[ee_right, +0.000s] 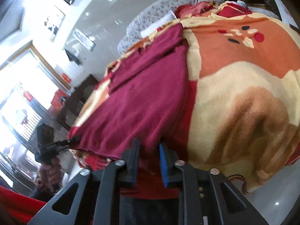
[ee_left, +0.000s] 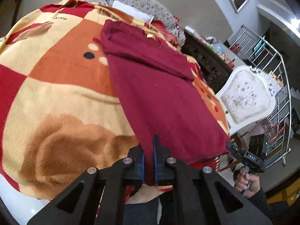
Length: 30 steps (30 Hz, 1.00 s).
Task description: Fold small clothes
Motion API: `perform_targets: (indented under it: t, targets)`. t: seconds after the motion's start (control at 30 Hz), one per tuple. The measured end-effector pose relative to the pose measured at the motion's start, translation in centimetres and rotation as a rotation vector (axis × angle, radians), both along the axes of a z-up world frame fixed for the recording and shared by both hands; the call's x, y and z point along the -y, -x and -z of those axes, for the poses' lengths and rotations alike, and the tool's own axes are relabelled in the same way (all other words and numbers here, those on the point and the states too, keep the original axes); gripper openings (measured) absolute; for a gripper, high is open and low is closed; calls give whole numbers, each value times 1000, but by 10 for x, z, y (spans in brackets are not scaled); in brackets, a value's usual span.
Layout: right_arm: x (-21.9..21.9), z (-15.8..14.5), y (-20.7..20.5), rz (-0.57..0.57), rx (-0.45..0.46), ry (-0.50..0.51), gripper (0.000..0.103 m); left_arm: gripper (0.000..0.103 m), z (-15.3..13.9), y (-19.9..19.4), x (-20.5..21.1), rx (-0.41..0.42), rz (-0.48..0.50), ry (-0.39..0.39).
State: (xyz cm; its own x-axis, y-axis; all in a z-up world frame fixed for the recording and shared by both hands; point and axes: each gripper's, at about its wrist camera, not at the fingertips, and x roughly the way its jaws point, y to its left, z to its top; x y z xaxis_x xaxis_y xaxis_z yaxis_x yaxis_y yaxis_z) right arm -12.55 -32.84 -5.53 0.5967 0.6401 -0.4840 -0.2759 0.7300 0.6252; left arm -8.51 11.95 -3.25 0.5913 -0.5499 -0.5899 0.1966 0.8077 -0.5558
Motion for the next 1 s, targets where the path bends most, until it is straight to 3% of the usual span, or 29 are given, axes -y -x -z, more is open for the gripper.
perform_targets:
  t: [0.3,0.43,0.57,0.77,1.0]
  targets:
    - [7,-49,1,-1,144,-66,9,6,-34,-10,-16,98,-85,130]
    - [2,-81,-35,8,214,-35,9,6,-60,-43,-21,154,-155,129]
    - [-7,-108,-82,46,271,0,8,6,-73,-94,-24,128,-237,156]
    - [-24,-130,-175,117,275,95,8,6,-96,-184,-13,170,-286,49]
    - [-36,-129,-290,173,181,180,8,6,-79,-293,-13,86,-340,-54]
